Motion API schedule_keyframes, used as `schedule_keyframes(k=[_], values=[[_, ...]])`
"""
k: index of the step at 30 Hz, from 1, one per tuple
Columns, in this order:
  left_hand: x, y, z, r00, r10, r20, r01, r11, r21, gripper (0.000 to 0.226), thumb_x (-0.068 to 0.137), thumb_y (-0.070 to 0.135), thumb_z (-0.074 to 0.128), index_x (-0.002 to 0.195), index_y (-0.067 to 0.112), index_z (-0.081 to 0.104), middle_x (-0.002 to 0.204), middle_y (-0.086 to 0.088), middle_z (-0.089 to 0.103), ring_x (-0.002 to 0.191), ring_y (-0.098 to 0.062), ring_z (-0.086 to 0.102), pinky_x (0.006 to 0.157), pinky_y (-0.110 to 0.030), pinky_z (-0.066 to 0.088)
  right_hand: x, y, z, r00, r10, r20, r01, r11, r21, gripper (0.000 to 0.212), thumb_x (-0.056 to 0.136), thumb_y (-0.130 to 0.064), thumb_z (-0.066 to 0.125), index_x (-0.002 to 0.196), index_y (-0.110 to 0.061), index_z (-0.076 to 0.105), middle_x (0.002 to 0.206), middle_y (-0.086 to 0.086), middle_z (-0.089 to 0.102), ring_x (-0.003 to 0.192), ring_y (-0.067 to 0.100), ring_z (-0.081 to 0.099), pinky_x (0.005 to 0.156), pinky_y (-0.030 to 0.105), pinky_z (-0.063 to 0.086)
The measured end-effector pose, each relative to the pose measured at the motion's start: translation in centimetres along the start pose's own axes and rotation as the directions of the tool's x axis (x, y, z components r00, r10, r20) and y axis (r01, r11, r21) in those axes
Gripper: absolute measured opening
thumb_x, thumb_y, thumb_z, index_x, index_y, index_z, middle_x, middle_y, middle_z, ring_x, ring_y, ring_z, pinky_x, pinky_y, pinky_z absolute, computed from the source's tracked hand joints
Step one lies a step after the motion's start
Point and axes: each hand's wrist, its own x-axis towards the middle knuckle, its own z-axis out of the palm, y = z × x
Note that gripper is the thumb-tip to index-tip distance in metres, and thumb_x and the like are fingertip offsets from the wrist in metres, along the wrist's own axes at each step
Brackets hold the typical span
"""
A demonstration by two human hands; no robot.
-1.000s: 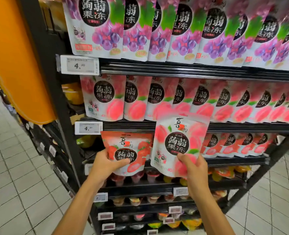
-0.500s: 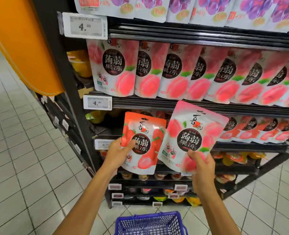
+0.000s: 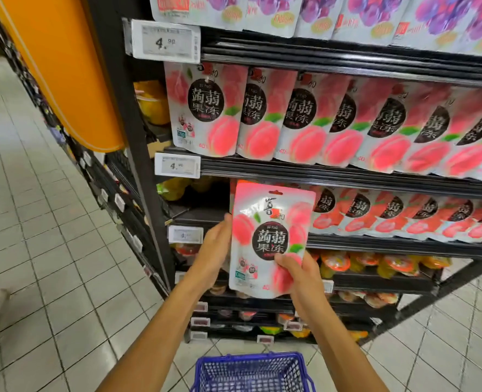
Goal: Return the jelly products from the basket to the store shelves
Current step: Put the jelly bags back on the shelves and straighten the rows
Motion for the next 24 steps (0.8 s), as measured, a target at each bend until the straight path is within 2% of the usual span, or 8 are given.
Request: schedule_keyframes(k=[3,7,11,14,16,18,21,24], values=[[-0.5,0.5,-0.1,0.997,0.075,0.025,-0.072,0.992,-0.108,0.052,0.086,0.073,0.027,0.102,0.043,0.066,0.108,0.001,0.074,0.095,-0.013,0.072,0.071,-0.025,0.055,-0.1,-0.2,0.0,0.998,0.023,-0.052,-0.021,0.999,0.037,0.033,0.064,-0.044,0.078,0.092,-0.028,0.072,0.105,0.007,0.074,0.099,0.028,0.071,0.073,0.049,0.059],[-1.2,0.3,-0.3,0.948,0.314,-0.052,-0.296,0.929,0.222,0.028,0.074,0.066,0.06,0.095,0.047,0.056,0.103,0.018,0.06,0.097,-0.003,0.059,0.074,-0.012,0.049,-0.4,-0.3,0.0,0.997,0.027,-0.076,-0.025,0.999,0.036,0.048,0.069,-0.047,0.081,0.106,-0.021,0.066,0.109,0.02,0.07,0.099,0.045,0.067,0.072,0.076,0.045],[-1.7,-0.3,-0.5,0.979,0.197,0.047,-0.201,0.918,0.341,0.041,0.067,0.055,0.079,0.098,0.031,0.067,0.098,0.005,0.071,0.092,-0.019,0.067,0.079,-0.039,0.058,-0.7,-0.5,0.6,0.999,-0.018,-0.05,0.018,1.0,0.002,0.049,0.062,-0.058,0.081,0.097,-0.025,0.069,0.101,0.023,0.069,0.09,0.043,0.067,0.072,0.059,0.048],[-1.9,-0.6,-1.3,0.991,0.108,0.084,-0.12,0.981,0.15,0.039,0.071,0.032,0.086,0.105,0.027,0.068,0.102,0.005,0.076,0.094,-0.013,0.072,0.078,-0.032,0.058,-0.6,-0.6,0.8,0.999,-0.025,-0.023,0.025,1.0,-0.014,0.036,0.076,-0.061,0.07,0.094,-0.03,0.071,0.089,-0.001,0.074,0.082,0.017,0.071,0.069,0.041,0.055],[-2.1,-0.7,-2.7,0.995,0.073,0.067,-0.072,0.997,-0.015,0.044,0.067,0.031,0.085,0.108,0.031,0.068,0.105,0.003,0.076,0.094,-0.014,0.073,0.071,-0.025,0.057,0.0,-0.5,0.7,0.996,-0.058,-0.067,0.055,0.998,-0.037,0.031,0.087,-0.059,0.055,0.101,-0.037,0.071,0.09,-0.015,0.071,0.088,-0.001,0.066,0.084,0.029,0.045],[-2.4,-1.2,-4.7,0.999,0.04,0.013,-0.038,0.993,-0.116,0.049,0.065,0.032,0.086,0.111,0.033,0.067,0.108,0.0,0.075,0.096,-0.017,0.072,0.07,-0.024,0.058,0.5,-0.6,0.3,0.989,-0.128,-0.08,0.121,0.989,-0.087,0.026,0.087,-0.048,0.064,0.112,-0.044,0.067,0.102,-0.026,0.067,0.097,-0.009,0.061,0.087,0.022,0.041],[-3.0,-2.5,-8.0,0.996,0.004,-0.088,-0.019,0.985,-0.173,0.043,0.074,0.027,0.079,0.114,0.03,0.065,0.104,-0.001,0.076,0.092,-0.017,0.073,0.07,-0.027,0.059,1.0,-0.6,-0.2,0.973,-0.228,-0.022,0.223,0.965,-0.135,0.065,0.089,-0.005,0.066,0.133,-0.05,0.049,0.129,-0.022,0.059,0.115,0.005,0.06,0.095,0.03,0.048],[-3.4,-4.0,-10.5,0.983,-0.056,-0.177,0.014,0.974,-0.227,0.046,0.078,0.027,0.068,0.123,0.018,0.06,0.096,0.0,0.076,0.082,-0.013,0.072,0.067,-0.026,0.059,1.3,-0.6,0.1,0.952,-0.304,0.043,0.307,0.932,-0.192,0.085,0.09,-0.007,0.068,0.146,-0.053,0.024,0.132,-0.017,0.061,0.116,0.015,0.063,0.094,0.036,0.052]])
